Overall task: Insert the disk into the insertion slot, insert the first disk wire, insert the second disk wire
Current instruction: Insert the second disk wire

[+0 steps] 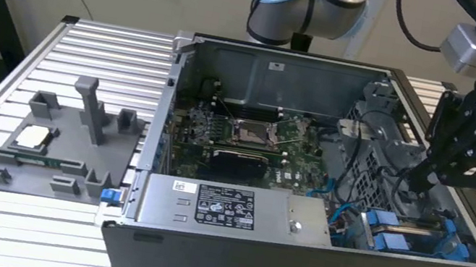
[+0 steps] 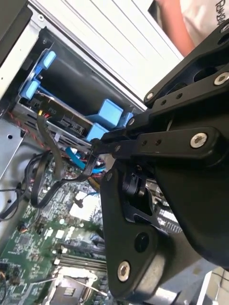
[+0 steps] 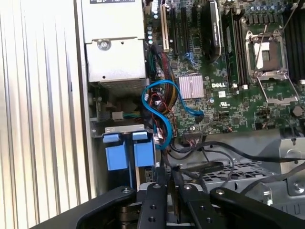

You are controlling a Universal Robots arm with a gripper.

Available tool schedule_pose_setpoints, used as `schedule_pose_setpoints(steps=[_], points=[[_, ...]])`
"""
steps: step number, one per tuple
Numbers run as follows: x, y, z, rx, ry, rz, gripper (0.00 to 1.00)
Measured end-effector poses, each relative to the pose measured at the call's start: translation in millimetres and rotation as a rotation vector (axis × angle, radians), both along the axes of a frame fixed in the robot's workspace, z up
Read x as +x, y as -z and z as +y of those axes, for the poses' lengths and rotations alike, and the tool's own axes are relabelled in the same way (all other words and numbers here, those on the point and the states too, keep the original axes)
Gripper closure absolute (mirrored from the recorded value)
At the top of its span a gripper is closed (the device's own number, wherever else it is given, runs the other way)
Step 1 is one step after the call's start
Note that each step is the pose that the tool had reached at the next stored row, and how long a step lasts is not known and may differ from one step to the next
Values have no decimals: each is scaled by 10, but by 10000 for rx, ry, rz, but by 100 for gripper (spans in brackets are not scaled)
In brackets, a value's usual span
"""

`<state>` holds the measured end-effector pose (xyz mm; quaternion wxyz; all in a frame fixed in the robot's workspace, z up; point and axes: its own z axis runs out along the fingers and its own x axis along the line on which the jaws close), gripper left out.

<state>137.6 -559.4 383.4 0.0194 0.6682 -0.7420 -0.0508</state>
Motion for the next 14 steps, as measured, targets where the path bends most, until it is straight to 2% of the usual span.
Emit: schedule_pose_setpoints(steps=[3, 8, 10, 14], points=[[0, 15, 0, -240, -7, 0, 84], [0, 55, 0, -503, -44, -3, 84], [0, 75, 0, -566, -93, -5, 84], [1, 110, 0, -628, -231, -48, 84]])
